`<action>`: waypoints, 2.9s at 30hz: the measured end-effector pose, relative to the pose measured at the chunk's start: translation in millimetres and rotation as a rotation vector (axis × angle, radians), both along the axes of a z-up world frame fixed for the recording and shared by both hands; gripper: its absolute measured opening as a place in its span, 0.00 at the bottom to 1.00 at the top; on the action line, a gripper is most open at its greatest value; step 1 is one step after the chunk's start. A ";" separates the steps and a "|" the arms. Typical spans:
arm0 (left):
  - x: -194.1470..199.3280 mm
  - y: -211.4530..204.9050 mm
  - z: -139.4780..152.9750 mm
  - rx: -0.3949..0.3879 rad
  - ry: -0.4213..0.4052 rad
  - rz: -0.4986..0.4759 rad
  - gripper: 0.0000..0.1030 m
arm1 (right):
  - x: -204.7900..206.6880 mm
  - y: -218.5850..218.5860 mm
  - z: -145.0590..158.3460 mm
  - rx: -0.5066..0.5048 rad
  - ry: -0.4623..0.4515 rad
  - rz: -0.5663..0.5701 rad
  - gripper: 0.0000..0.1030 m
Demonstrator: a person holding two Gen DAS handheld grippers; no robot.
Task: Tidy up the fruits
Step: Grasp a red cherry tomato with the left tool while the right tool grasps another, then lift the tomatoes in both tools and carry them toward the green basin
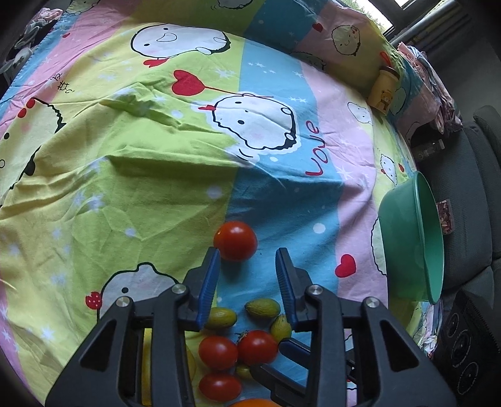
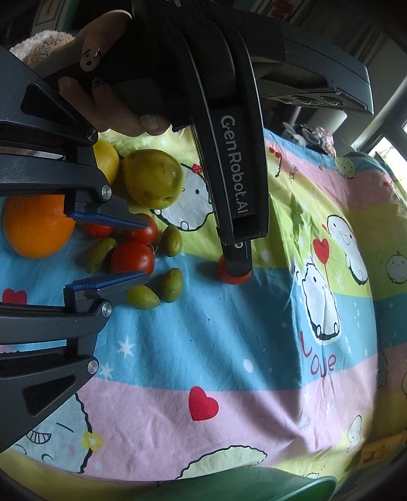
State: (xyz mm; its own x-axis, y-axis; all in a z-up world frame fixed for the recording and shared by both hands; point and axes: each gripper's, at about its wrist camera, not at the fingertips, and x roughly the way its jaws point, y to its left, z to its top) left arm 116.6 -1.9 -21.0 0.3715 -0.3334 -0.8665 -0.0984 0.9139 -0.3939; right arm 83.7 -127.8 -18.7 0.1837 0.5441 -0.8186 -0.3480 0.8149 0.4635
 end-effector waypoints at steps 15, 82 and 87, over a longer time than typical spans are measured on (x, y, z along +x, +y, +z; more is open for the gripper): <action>9.5 4.2 -15.1 0.025 0.025 0.055 0.30 | 2.2 14.8 -10.0 -0.066 -0.016 0.011 0.29; -19.4 20.0 12.1 0.045 -0.090 0.098 0.31 | 7.7 15.5 -15.4 -0.059 0.020 -0.018 0.32; -22.5 19.9 14.7 0.043 -0.099 0.098 0.31 | 4.8 17.3 -12.1 -0.087 -0.019 -0.024 0.32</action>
